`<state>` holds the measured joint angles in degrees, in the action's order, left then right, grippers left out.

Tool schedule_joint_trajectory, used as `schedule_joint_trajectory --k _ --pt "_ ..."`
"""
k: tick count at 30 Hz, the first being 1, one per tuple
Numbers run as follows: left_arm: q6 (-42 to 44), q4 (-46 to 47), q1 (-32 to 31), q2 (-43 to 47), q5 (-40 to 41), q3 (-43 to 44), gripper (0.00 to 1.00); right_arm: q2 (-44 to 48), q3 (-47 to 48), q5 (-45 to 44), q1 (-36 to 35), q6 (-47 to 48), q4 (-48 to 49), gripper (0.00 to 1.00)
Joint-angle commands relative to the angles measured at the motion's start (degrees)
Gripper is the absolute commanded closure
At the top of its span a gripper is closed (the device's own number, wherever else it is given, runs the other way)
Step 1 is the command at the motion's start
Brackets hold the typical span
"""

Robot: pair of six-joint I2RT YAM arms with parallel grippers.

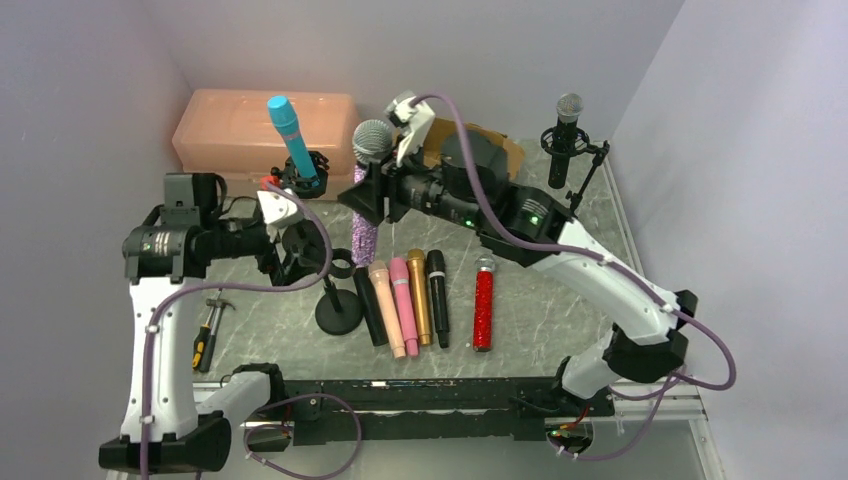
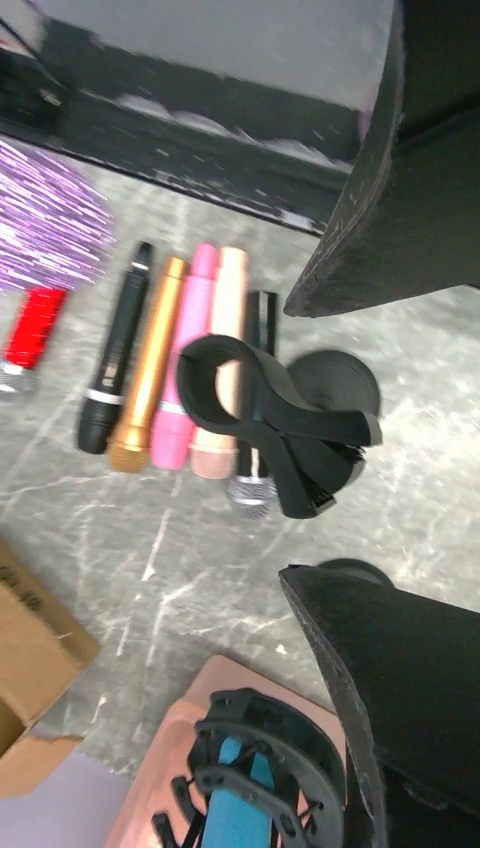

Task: Attach the microphones to the stand

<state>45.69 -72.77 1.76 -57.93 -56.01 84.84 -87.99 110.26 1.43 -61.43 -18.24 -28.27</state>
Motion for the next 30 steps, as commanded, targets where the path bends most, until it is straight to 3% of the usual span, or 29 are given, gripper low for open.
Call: schedule_joint_trajectory --k 1,6,10,14,22,24,30 --pt "22.41 -6.04 -0.7 0.64 4.39 -4.19 0.01 5.46 -1.31 -3.89 0.4 2.97 1.6 0.93" --pt "32.81 -0.62 -0.94 4.49 2.57 -9.27 0.0 9.12 -6.7 -3.38 1.08 2.47 2.89 0.93" --pt "38.79 -7.72 -1.41 -0.72 1.59 -5.54 0.01 10.8 -9.97 -3.29 1.22 1.86 4.93 0.93" --pt "41.0 -9.25 -1.41 -3.21 -1.18 -5.52 0.01 10.3 -11.18 -3.17 1.31 1.41 6.56 0.93" --pt "42.87 -10.64 -6.24 -6.83 1.65 -5.64 0.01 8.65 -11.45 -2.65 1.32 1.08 9.47 0.93" --pt "41.76 -12.16 -6.24 -8.61 0.83 -3.4 0.04 8.67 -12.84 -3.61 1.31 0.57 12.0 0.93" --pt "30.83 -8.38 -6.24 -8.98 -0.47 -3.54 0.32 8.27 -17.02 -9.16 0.78 0.77 21.6 0.95"
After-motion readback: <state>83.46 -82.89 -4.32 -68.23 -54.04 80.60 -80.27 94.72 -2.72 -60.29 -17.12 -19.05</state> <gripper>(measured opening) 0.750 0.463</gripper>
